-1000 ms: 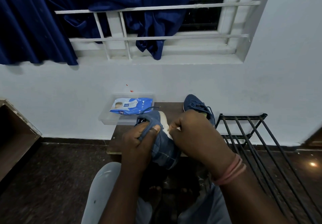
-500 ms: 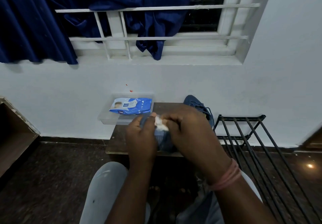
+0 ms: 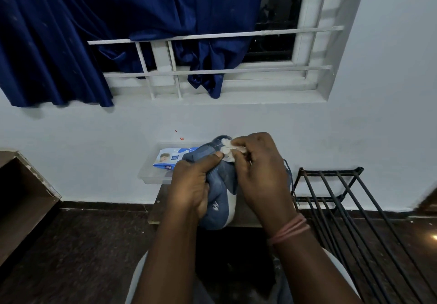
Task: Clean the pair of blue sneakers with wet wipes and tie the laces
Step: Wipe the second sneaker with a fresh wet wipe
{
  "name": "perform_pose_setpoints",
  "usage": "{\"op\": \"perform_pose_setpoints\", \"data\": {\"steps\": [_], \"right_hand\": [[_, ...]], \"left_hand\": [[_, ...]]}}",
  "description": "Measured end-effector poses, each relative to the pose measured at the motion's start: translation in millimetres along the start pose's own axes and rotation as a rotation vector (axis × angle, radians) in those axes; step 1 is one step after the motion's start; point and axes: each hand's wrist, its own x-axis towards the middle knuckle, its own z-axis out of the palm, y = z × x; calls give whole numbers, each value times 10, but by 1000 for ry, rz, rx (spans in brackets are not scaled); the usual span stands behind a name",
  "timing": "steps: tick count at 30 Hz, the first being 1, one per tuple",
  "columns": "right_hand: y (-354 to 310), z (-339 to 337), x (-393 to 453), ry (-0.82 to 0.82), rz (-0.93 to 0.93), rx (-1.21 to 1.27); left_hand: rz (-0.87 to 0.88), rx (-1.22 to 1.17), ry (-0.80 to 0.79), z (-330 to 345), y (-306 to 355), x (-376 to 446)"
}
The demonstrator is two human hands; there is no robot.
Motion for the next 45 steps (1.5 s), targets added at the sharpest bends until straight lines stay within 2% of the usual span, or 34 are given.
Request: {"op": "perform_pose_setpoints", "data": {"steps": [3, 7, 10, 14, 17, 20, 23, 25, 28, 31, 33, 37, 39, 43, 45], "right_hand": [[57, 148, 107, -66, -90, -137], [111, 252, 220, -70, -87, -223], [123, 309, 160, -115, -103, -227], [122, 403, -205, -49, -158, -243], [146, 498, -418, 4, -124, -256], [154, 499, -538, -34, -98, -270], [212, 407, -572, 52, -45, -248], [184, 377, -572, 110, 110, -99], [80, 433, -556, 144, 211, 49], [-89, 464, -473, 157, 82, 58], [-195, 488, -365, 146, -10, 0], [-366, 608, -259, 24, -46, -140], [-342, 658, -351, 30, -53, -117], [-85, 551, -486, 123, 266, 110], [-111, 501, -479, 145, 285, 181]], "left_hand": [[63, 81, -29, 23, -3, 95], [143, 267, 15, 91, 11, 163], [138, 99, 83, 144, 10, 165], [-120, -375, 132, 213, -25, 50], [-210, -514, 115, 173, -96, -80], [-240, -626, 113, 79, -128, -142], [-262, -682, 166, -41, -131, -161], [-285, -724, 188, -105, -139, -179], [-315, -771, 44, -159, -168, -200], [-367, -734, -40, -124, -177, -237], [-333, -726, -73, -111, -215, -300], [-236, -772, -103, -143, -325, -402], [-192, -800, -91, -216, -351, -357], [-201, -856, -28, -295, -340, -285], [-196, -912, -46, -297, -337, -319]]}}
